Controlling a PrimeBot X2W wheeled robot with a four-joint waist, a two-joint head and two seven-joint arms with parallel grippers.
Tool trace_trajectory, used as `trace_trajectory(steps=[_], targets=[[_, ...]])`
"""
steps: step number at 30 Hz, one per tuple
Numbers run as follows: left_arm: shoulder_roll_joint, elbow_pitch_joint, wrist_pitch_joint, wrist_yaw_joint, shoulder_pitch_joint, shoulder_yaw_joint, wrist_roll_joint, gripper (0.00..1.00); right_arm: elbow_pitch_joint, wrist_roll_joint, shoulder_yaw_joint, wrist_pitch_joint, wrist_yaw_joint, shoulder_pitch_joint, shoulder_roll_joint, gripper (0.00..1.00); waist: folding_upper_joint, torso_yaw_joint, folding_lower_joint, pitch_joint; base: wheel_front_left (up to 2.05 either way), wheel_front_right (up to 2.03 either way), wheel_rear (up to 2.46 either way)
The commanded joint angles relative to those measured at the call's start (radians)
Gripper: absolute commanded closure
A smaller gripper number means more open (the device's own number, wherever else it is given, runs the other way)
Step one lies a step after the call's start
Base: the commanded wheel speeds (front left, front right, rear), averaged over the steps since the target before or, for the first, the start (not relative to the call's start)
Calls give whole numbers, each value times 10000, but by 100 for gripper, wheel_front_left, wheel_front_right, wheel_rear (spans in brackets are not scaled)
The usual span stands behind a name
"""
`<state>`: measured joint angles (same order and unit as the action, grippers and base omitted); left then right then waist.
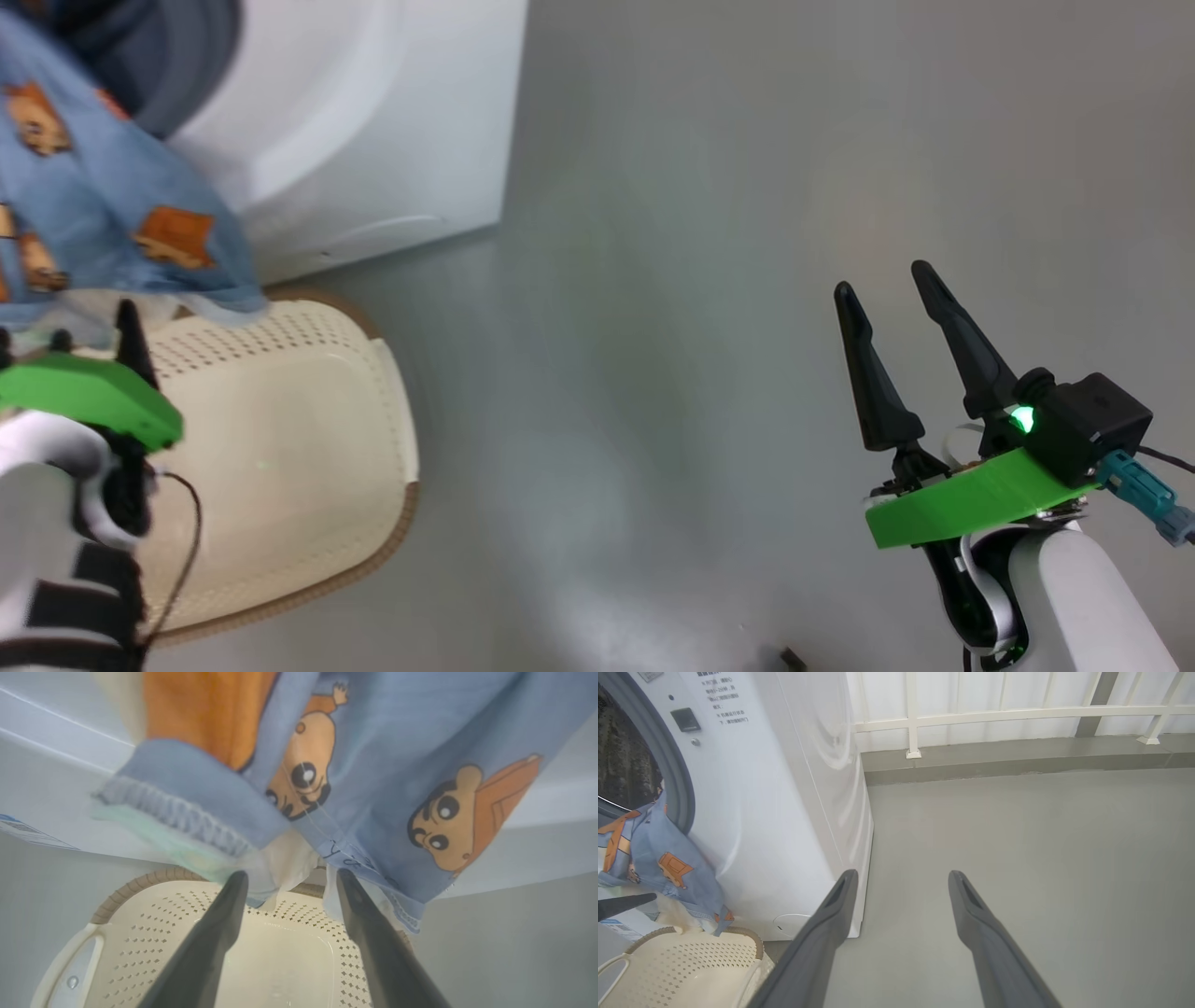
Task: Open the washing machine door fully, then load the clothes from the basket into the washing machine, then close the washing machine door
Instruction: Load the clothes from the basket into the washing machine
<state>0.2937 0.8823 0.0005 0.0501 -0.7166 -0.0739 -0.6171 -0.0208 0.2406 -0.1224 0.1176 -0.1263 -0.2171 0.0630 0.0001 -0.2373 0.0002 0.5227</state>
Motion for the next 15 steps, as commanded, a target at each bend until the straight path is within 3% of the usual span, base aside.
trace_trajectory(steps=[1, 15], targets=[[511, 34, 10, -61, -228, 306, -83, 0, -148, 86, -211, 135, -44, -128, 10, 0, -1, -653, -2, 681, 0, 0, 0], [924, 1559, -189, -335, -1633, 504, -376, 0, 416, 257, -357, 527, -44, -461, -74, 0, -1, -802, -2, 991, 0, 0, 0]])
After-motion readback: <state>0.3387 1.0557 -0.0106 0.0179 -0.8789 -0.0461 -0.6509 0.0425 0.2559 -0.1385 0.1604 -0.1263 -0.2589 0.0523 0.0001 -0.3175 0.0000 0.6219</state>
